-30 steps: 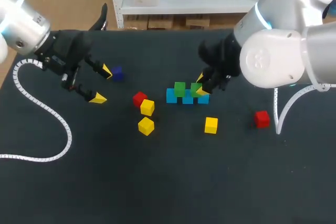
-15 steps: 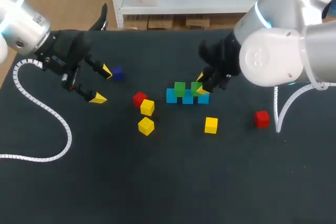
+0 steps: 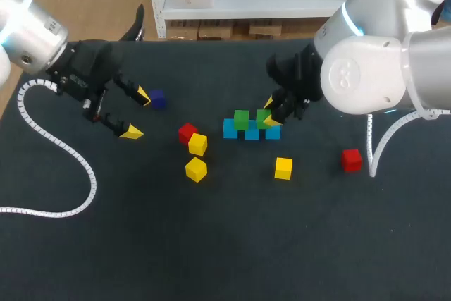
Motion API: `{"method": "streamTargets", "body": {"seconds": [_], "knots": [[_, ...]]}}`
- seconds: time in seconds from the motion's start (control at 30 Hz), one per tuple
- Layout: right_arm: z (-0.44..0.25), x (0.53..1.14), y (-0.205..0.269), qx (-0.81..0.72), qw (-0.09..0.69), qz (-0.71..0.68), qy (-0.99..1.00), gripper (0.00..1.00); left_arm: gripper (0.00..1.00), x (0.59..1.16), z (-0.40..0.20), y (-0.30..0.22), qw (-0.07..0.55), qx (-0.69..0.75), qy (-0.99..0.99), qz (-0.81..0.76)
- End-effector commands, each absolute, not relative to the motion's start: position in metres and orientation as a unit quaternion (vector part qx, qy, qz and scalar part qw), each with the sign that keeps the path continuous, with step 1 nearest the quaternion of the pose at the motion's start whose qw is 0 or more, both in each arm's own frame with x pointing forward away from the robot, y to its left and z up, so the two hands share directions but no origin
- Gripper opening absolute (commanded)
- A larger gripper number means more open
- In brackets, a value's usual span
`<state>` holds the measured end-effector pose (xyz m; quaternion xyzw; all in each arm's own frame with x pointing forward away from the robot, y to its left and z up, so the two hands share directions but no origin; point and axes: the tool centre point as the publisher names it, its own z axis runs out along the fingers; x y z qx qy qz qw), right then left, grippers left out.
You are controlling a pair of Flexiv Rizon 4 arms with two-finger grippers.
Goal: Place the blue cubes, place green cubes on the blue cubes, place the yellow cubes on the green cubes, then place the red cubes on the yellow cubes, and place purple cube on the red cubes.
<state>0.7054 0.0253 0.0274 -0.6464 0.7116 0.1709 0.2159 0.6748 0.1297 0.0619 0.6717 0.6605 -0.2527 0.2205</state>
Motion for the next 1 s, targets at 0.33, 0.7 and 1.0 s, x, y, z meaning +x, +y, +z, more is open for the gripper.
{"method": "streamTargets", "body": {"seconds": [0.33,0.7,1.0], "knots": [[0.0252,0.7069,0.0244,-0.646,0.214,0.176,0.712,0.24,1.0,0.6757,0.0605,0.1303,0.222,0.673,0.659,-0.254],[0.0249,0.7071,0.0255,-0.647,0.213,0.178,0.71,0.36,1.0,0.6757,0.0605,0.1303,0.222,0.673,0.659,-0.254],[0.0298,0.7077,0.0239,-0.646,0.209,0.177,0.713,1.0,1.0,0.6757,0.0605,0.1303,0.222,0.673,0.659,-0.254]]}}
